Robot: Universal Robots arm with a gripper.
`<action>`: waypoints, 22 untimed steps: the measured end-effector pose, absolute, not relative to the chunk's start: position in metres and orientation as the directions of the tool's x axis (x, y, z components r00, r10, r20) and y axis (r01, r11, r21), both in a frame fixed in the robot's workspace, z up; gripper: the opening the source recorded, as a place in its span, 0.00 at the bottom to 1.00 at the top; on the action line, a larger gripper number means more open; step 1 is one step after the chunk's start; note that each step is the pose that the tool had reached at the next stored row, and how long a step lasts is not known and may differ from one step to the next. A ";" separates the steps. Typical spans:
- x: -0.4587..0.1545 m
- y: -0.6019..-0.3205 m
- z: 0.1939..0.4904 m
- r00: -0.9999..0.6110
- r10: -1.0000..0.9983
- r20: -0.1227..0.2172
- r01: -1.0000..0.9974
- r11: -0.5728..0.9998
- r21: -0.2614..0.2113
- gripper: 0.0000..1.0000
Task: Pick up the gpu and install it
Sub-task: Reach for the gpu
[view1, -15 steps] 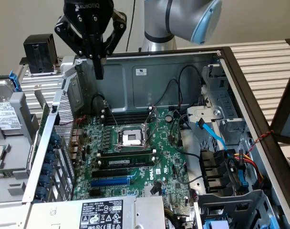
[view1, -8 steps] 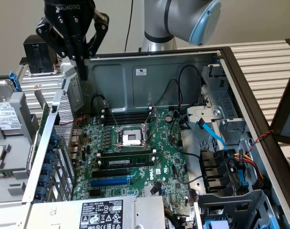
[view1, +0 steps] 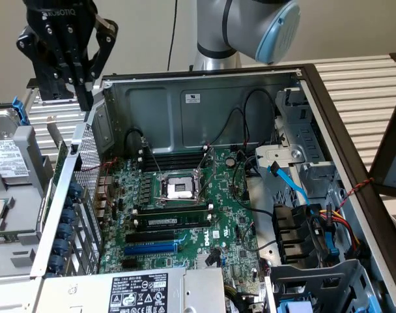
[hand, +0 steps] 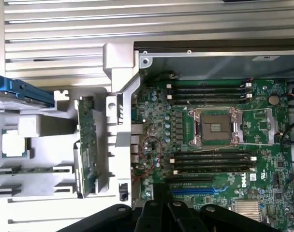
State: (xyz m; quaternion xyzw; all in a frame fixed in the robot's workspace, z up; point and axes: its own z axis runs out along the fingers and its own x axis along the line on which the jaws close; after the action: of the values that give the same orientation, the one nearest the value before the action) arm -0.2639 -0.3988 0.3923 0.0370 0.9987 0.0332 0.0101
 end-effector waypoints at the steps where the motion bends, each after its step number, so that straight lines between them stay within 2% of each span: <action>1: -0.268 -0.399 0.392 -0.997 0.075 -0.018 0.073 0.995 0.068 0.11; 15: -0.332 -0.399 0.388 -0.997 0.075 -0.020 0.073 0.995 0.072 0.11; 22: -0.364 -0.399 0.382 -0.996 0.075 -0.044 0.071 0.995 0.074 0.11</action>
State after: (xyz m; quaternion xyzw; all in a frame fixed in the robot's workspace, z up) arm -0.3638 -0.3989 0.3816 0.0365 0.9984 0.0361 0.0236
